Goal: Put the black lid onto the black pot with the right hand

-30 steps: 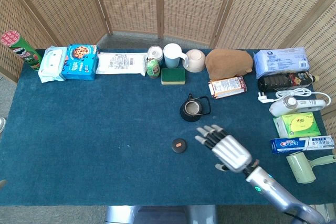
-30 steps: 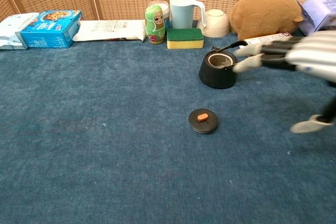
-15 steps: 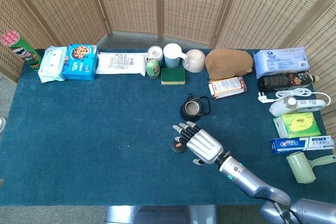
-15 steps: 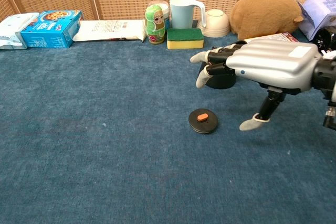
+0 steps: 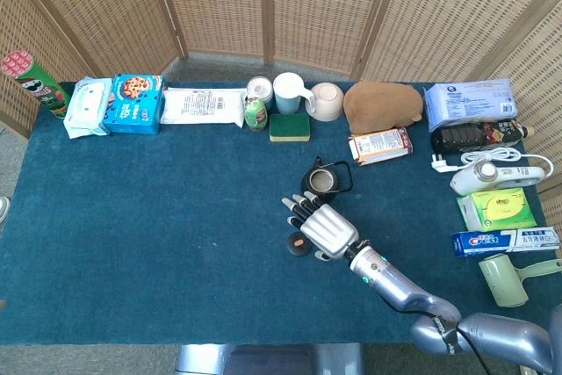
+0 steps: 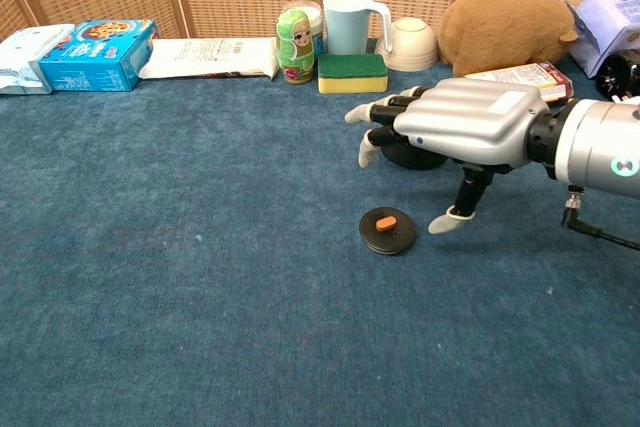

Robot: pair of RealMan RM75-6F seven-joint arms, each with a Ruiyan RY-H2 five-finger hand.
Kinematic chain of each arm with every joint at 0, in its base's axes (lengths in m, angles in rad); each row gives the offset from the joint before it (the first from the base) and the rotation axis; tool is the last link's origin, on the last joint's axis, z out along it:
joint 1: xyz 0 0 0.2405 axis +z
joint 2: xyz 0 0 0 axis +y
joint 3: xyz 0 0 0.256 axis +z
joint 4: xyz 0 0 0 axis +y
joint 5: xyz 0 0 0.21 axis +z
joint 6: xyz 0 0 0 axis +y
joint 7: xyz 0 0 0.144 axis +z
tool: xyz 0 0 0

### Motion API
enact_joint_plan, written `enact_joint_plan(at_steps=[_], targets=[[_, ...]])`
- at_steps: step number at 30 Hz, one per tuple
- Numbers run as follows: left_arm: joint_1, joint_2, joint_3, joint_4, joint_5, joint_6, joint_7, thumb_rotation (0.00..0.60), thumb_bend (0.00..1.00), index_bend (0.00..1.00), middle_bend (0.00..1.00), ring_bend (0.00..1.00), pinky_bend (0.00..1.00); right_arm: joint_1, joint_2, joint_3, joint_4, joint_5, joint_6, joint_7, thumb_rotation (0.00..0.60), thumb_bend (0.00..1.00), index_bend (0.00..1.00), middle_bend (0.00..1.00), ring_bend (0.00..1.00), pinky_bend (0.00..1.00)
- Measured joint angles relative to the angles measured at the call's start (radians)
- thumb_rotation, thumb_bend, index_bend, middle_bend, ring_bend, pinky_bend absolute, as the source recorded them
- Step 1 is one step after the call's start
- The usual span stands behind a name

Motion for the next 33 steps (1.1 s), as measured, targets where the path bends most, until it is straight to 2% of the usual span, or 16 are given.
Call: enact_joint_plan(at_steps=[19,33], targets=[[0.002,0.000,0.002,0.003,0.006,0.004,-0.005,0.600,0.13,0.00,0.00,0.00,0.06,0.059,-0.037,-0.036,0.019,0.105,-0.003,-0.132,0.543,0.22,0.24,0.00,0.07,0.04],[0.011,0.001,0.005,0.014,0.015,0.023,-0.022,0.600,0.13,0.00,0.00,0.00,0.06,0.102,-0.062,-0.052,0.015,0.225,-0.017,-0.208,0.542,0.22,0.29,0.00,0.07,0.04]])
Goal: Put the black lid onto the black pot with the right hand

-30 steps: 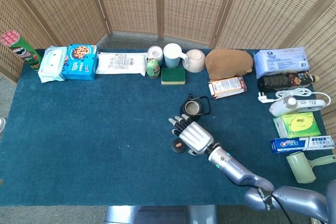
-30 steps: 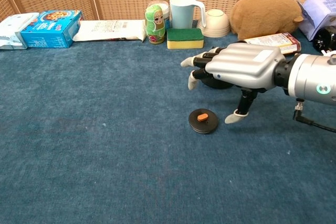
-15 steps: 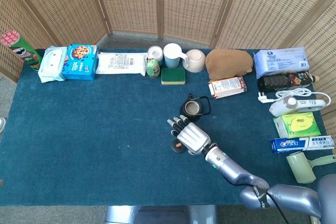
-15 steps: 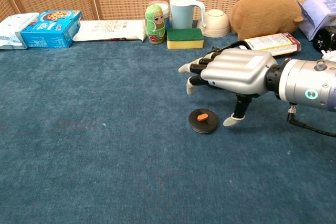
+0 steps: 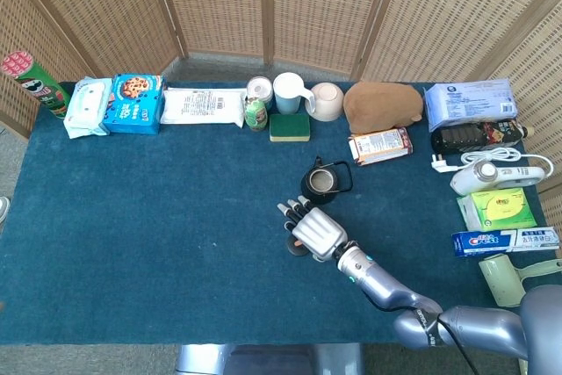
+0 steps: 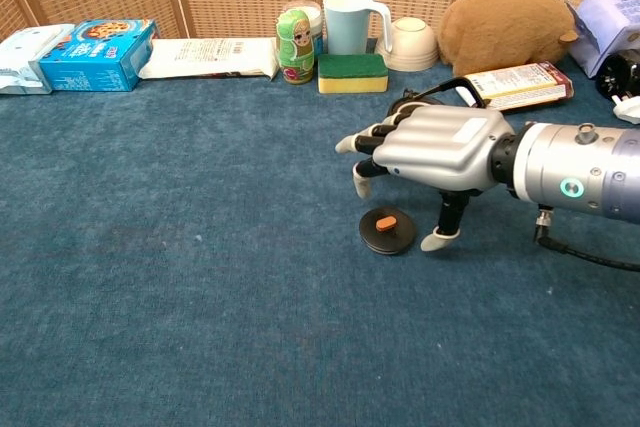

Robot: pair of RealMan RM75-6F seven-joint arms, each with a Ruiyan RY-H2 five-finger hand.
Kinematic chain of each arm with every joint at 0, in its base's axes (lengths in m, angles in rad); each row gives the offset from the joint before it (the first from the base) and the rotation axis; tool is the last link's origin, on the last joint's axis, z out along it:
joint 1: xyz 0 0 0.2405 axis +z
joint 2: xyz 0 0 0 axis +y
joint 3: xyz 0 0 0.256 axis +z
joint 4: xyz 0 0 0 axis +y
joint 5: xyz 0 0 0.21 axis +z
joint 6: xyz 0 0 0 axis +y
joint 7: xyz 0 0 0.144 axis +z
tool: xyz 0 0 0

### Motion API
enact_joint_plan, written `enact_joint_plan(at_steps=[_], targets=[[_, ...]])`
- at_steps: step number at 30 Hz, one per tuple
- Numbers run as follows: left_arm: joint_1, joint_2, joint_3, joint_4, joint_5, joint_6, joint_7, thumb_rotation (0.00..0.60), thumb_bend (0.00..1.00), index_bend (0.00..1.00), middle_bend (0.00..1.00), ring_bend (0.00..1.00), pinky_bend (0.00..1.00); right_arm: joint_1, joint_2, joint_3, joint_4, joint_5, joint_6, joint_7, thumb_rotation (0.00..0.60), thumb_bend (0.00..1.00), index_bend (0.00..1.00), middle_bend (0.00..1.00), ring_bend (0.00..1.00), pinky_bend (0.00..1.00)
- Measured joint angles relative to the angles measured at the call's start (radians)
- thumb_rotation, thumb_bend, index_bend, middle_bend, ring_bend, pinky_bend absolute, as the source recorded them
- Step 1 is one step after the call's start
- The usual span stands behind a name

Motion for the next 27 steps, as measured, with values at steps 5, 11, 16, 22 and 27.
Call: enact_joint_plan(at_steps=[5,11,16,22,27], targets=[[0.001,0.001,-0.001,0.004,-0.002,0.003,-0.011,0.600,0.13,0.00,0.00,0.00,0.06,0.010,-0.017,-0.009,0.015,0.021,0.005,-0.003,0.544,0.22,0.31,0.00,0.07,0.04],[0.003,0.003,0.000,0.008,0.000,0.006,-0.019,0.600,0.13,0.00,0.00,0.00,0.06,0.022,-0.028,-0.016,0.018,0.044,0.009,0.002,0.544,0.22,0.33,0.00,0.08,0.04],[0.005,0.003,0.000,0.012,0.002,0.013,-0.026,0.600,0.13,0.00,0.00,0.00,0.06,0.030,-0.032,-0.016,0.020,0.065,0.013,0.004,0.544,0.22,0.35,0.00,0.08,0.04],[0.007,0.004,0.002,0.016,0.004,0.014,-0.032,0.600,0.13,0.00,0.00,0.00,0.06,0.040,-0.037,-0.021,0.023,0.088,0.017,0.001,0.544,0.22,0.36,0.00,0.08,0.05],[0.007,0.005,0.002,0.017,0.004,0.014,-0.036,0.600,0.13,0.00,0.00,0.00,0.06,0.047,-0.046,-0.024,0.028,0.108,0.022,0.008,0.543,0.22,0.36,0.00,0.08,0.05]])
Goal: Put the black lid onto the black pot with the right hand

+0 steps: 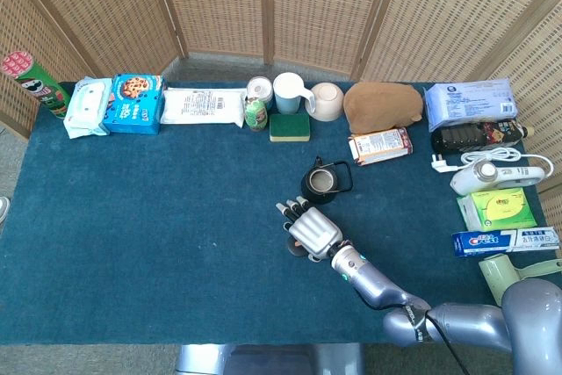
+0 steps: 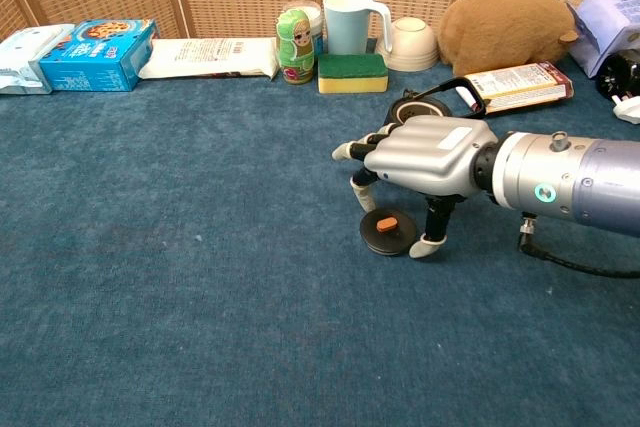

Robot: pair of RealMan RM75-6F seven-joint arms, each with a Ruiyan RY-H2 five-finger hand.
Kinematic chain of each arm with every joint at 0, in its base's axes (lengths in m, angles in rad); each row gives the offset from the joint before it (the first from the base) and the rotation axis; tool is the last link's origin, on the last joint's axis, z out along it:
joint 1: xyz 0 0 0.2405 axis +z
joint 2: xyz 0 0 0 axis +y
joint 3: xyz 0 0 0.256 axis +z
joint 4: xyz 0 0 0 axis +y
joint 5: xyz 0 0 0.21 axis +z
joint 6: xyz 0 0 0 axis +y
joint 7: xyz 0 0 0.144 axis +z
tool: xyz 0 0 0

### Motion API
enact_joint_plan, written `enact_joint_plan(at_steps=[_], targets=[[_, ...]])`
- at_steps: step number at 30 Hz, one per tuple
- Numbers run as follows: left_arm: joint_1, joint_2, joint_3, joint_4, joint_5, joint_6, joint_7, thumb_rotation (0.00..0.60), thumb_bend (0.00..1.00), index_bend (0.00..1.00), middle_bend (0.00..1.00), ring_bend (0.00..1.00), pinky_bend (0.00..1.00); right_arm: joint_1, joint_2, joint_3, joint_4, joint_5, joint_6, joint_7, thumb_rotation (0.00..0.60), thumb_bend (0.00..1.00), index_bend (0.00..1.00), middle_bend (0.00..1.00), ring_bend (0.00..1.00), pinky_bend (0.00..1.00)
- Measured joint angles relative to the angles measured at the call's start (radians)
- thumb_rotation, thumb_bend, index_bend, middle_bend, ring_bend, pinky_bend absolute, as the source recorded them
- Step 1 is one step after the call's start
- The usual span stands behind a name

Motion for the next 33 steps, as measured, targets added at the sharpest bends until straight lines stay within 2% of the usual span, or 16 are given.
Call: enact_joint_plan(at_steps=[8,20,26,33], targets=[[0.001,0.001,0.000,0.002,0.000,0.000,-0.003,0.600,0.13,0.00,0.00,0.00,0.06,0.004,-0.002,-0.006,-0.005,0.009,0.011,0.034,0.600,0.24,0.41,0.00,0.09,0.05],[0.000,0.000,0.002,0.000,0.002,-0.002,0.001,0.600,0.13,0.00,0.00,0.00,0.06,0.001,0.042,0.004,-0.081,0.006,0.037,0.094,0.600,0.25,0.42,0.01,0.09,0.05],[0.002,0.002,0.004,0.000,0.006,0.002,-0.001,0.600,0.13,0.00,0.00,0.00,0.06,-0.003,0.082,0.032,-0.135,0.022,0.068,0.126,0.600,0.25,0.42,0.01,0.09,0.05],[0.001,0.004,0.004,0.001,0.004,-0.002,-0.006,0.600,0.13,0.00,0.00,0.00,0.06,0.007,0.122,0.100,-0.175,0.077,0.098,0.158,0.600,0.26,0.42,0.01,0.09,0.05]])
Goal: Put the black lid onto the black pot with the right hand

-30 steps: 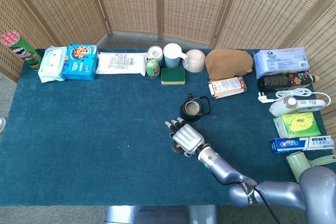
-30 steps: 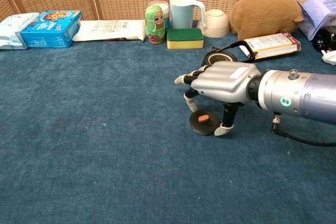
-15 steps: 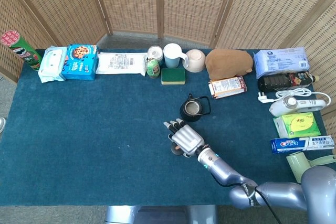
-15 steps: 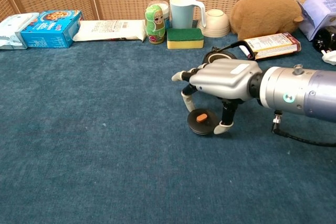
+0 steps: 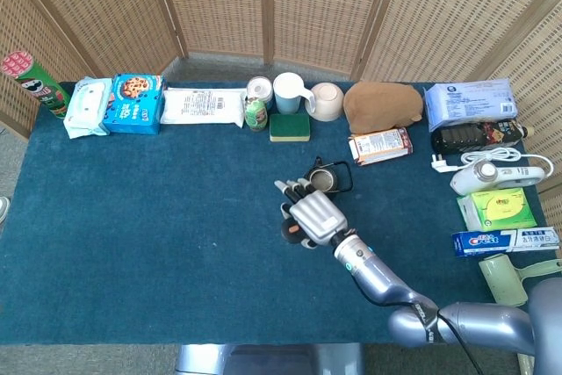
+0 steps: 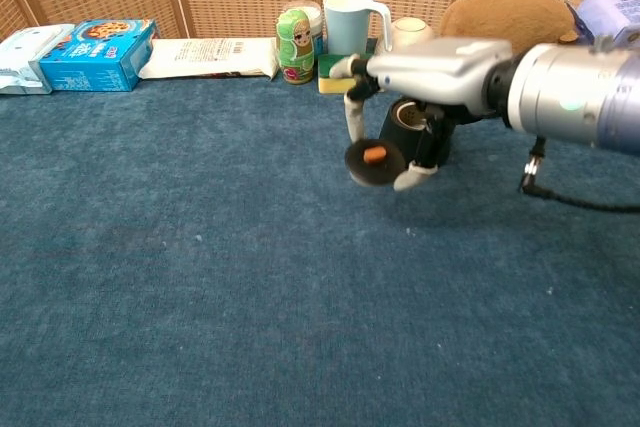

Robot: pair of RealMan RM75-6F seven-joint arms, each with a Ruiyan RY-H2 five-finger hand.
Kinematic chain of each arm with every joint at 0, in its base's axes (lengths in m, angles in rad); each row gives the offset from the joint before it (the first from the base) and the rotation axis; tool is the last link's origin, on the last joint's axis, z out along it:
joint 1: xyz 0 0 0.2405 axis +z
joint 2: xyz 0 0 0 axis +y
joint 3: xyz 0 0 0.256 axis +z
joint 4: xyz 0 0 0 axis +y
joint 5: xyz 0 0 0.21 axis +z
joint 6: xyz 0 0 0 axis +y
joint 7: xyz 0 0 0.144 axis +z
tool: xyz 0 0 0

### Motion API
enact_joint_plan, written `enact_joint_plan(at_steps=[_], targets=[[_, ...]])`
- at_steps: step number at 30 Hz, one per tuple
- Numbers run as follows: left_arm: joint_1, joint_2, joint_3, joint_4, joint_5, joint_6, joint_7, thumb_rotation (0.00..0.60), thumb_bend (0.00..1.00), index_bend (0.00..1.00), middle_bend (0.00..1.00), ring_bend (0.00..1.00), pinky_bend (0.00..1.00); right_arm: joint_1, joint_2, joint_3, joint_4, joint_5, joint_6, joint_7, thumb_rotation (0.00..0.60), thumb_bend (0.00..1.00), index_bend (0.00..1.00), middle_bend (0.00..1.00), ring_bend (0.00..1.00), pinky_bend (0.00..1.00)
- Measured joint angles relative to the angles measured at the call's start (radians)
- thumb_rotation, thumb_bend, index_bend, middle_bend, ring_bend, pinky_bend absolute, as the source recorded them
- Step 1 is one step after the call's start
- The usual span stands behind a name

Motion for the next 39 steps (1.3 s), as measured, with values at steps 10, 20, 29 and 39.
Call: enact_joint_plan(at_steps=[10,20,29,39], targets=[[-0.005,0.003,-0.003,-0.002,-0.006,-0.008,0.000,0.600,0.13,0.00,0.00,0.00,0.06,0.031,0.042,0.071,0.010,0.162,0.040,-0.019,0.600,0.26,0.43,0.01,0.09,0.06],[-0.017,0.009,-0.013,-0.014,-0.029,-0.027,-0.008,0.600,0.13,0.00,0.00,0.00,0.06,0.080,0.048,0.112,0.130,0.345,0.028,-0.021,0.600,0.26,0.43,0.01,0.09,0.06],[-0.033,0.008,-0.021,-0.016,-0.037,-0.048,-0.003,0.600,0.13,0.00,0.00,0.00,0.06,0.114,0.007,0.110,0.249,0.390,-0.036,0.022,0.600,0.26,0.43,0.01,0.09,0.06],[-0.032,0.008,-0.022,-0.018,-0.043,-0.051,-0.001,0.600,0.13,0.00,0.00,0.00,0.06,0.135,-0.044,0.085,0.327,0.390,-0.065,0.044,0.600,0.27,0.44,0.01,0.09,0.06]])
